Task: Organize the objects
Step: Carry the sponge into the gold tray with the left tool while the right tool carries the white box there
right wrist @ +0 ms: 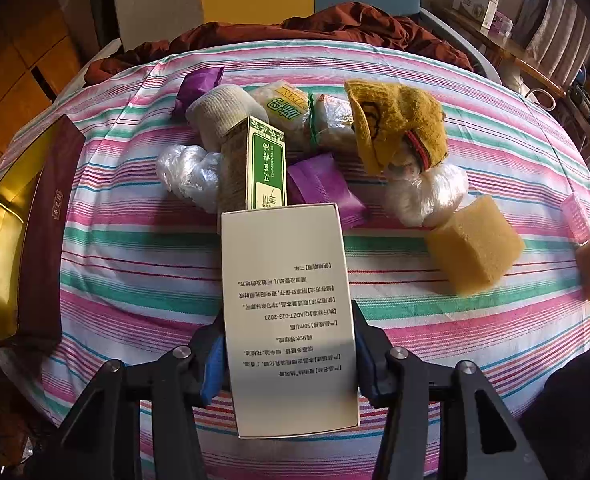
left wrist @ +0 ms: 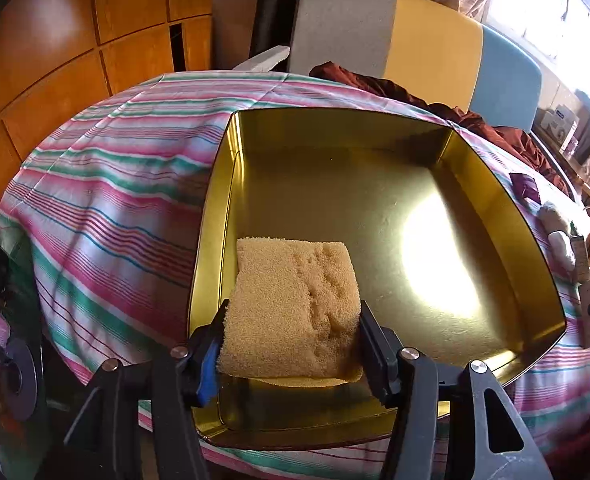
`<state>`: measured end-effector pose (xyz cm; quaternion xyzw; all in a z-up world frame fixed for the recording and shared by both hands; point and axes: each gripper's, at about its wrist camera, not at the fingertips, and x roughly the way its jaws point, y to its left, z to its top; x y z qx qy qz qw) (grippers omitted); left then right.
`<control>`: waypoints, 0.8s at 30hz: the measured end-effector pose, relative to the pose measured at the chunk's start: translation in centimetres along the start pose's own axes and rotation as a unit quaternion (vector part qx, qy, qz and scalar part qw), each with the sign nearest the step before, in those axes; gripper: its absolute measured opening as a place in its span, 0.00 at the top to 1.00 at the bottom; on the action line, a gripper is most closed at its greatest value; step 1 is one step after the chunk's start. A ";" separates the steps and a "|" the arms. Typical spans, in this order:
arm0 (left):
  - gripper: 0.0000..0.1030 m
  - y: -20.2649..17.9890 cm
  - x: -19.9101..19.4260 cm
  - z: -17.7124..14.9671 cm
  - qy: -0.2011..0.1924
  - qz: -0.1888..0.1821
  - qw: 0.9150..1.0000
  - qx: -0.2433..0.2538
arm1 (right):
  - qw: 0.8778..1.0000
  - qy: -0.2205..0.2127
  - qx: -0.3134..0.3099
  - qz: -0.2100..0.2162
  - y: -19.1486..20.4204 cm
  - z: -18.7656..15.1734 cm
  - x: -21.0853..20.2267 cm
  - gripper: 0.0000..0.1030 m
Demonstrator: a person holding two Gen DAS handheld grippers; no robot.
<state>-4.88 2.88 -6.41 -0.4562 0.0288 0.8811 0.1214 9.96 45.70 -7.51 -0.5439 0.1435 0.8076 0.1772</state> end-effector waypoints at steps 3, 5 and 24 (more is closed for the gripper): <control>0.42 -0.1 -0.1 0.0 -0.002 0.002 1.000 0.003 | 1.000 0.000 -0.003 0.000 0.1 -0.1 0.0 0.50; 0.40 -0.2 -0.1 0.0 -0.002 0.000 1.000 0.002 | 1.000 0.002 -0.005 0.005 0.7 0.0 0.2 0.50; 0.25 2.1 -4.9 1.3 -0.073 -0.014 0.996 -0.046 | 0.992 -0.022 -0.075 0.101 9.6 -0.8 -3.8 0.50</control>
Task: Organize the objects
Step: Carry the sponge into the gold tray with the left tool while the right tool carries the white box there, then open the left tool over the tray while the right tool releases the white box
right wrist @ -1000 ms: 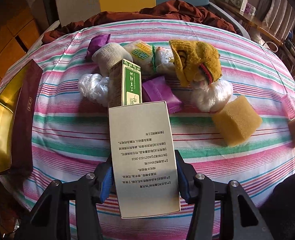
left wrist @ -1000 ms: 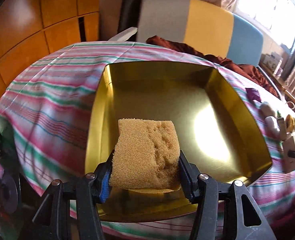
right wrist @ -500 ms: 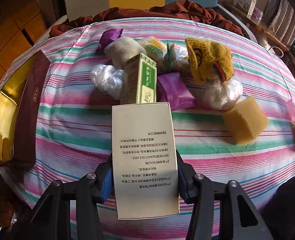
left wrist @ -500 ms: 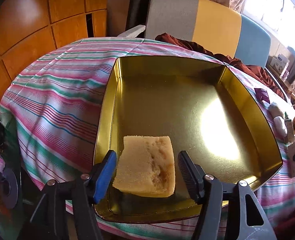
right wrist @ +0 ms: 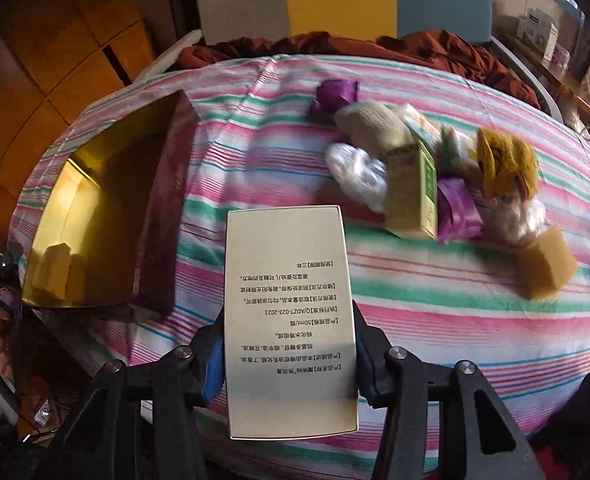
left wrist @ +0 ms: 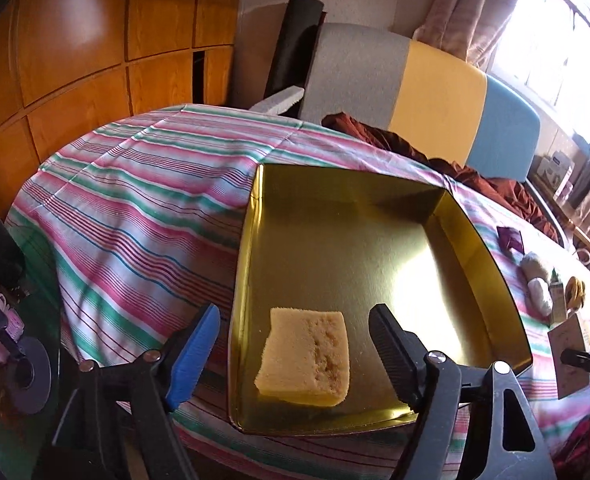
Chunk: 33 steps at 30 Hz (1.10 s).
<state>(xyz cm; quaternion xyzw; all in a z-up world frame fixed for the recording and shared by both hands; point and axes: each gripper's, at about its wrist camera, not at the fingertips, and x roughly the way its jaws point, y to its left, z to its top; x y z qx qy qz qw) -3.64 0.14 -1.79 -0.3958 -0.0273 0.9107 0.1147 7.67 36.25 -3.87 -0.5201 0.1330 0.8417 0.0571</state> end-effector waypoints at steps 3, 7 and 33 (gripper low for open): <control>0.25 0.7 -0.5 0.4 -0.008 0.004 1.000 -0.007 | 0.999 -0.022 -0.035 0.034 4.1 1.9 -0.8 0.50; 0.24 1.7 -0.9 0.5 -0.014 0.010 1.000 -0.017 | 0.992 -0.027 -0.090 0.078 10.6 4.0 -0.2 0.50; 0.19 4.8 -2.3 -0.4 -0.024 0.044 0.998 -0.042 | 0.979 0.050 -0.144 0.138 22.4 2.7 7.8 0.26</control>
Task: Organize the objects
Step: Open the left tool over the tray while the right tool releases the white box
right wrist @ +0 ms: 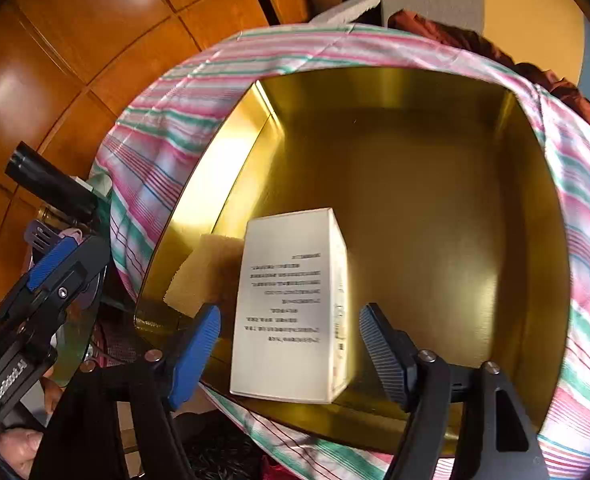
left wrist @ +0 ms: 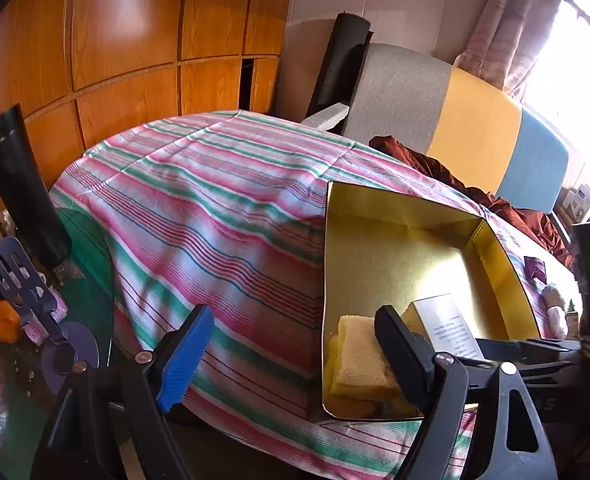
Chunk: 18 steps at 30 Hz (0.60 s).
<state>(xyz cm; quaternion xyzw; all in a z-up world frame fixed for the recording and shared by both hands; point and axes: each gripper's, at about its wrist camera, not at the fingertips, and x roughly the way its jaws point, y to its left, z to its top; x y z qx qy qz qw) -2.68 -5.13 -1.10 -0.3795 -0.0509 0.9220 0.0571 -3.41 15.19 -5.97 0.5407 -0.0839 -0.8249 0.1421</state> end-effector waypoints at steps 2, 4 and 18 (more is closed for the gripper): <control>0.18 -0.4 -0.3 0.1 -0.003 0.002 1.000 0.006 | 1.000 -0.021 -0.002 -0.010 -0.3 -0.4 -1.3 0.24; 0.18 -0.8 -0.5 0.2 -0.005 0.000 1.000 0.012 | 0.999 -0.040 -0.005 -0.026 -0.6 -0.6 -2.5 0.23; 0.15 -5.6 -1.7 0.3 -0.010 -0.022 0.997 0.072 | 0.986 -0.121 0.020 -0.114 -6.5 -1.7 -8.8 0.22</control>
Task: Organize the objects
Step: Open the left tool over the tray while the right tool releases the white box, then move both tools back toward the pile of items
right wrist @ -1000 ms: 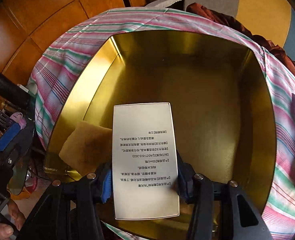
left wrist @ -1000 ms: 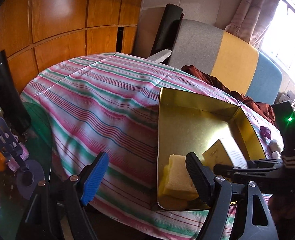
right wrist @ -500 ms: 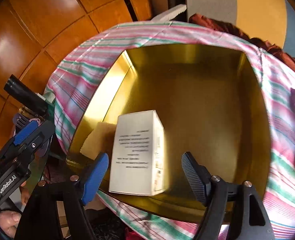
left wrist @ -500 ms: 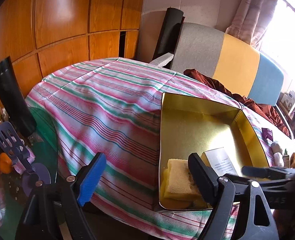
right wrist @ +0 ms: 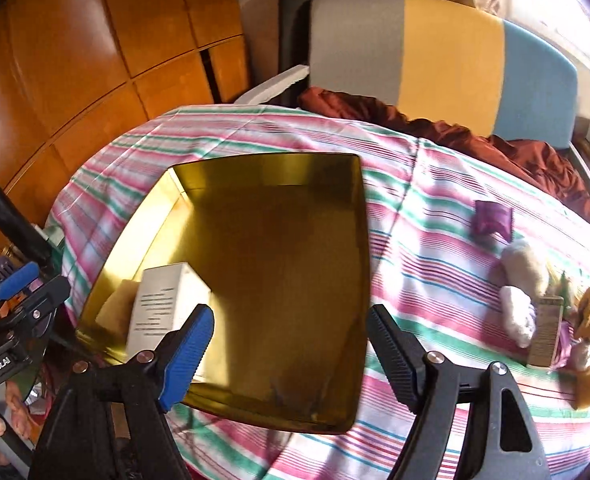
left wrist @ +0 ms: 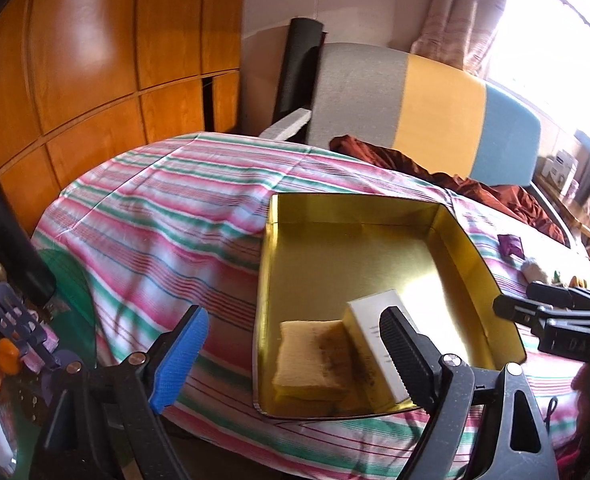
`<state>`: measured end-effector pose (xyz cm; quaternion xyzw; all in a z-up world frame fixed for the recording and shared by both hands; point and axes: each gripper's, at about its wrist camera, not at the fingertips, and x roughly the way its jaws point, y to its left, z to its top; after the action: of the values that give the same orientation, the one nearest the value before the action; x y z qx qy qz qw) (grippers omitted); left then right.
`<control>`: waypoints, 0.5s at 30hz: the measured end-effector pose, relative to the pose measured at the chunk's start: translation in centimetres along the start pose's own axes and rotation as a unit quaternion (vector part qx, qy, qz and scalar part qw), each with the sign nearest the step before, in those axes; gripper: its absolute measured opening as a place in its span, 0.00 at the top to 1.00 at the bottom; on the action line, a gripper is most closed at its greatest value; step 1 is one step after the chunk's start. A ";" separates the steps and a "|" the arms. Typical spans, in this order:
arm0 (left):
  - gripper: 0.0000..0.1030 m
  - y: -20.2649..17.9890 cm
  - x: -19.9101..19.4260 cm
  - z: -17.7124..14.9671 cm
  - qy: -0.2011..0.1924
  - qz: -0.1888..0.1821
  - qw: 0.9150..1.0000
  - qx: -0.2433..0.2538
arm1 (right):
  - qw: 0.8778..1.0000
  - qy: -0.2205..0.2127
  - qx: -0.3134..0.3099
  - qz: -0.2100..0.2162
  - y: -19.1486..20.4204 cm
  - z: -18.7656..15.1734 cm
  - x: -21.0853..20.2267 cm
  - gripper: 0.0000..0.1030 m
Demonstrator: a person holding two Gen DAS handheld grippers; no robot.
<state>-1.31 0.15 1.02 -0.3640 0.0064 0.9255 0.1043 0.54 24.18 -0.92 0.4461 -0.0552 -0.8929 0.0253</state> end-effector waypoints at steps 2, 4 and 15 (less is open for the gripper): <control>0.14 -0.8 0.0 0.0 0.001 -0.004 1.000 0.009 | 1.000 -0.001 0.014 -0.011 -1.5 -0.1 -0.2 0.22; 0.14 -1.6 0.0 0.1 0.002 -0.010 1.000 0.018 | 0.999 -0.003 0.027 -0.022 -3.1 -0.2 -0.5 0.22; 0.14 -6.9 0.5 0.4 0.011 -0.046 0.996 0.075 | 0.993 -0.017 0.077 -0.090 -11.2 -0.5 -2.7 0.22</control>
<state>-0.53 7.01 1.40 -0.3655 0.0604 0.9124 0.1738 2.57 35.51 -0.43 0.4346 -0.0841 -0.8921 -0.0906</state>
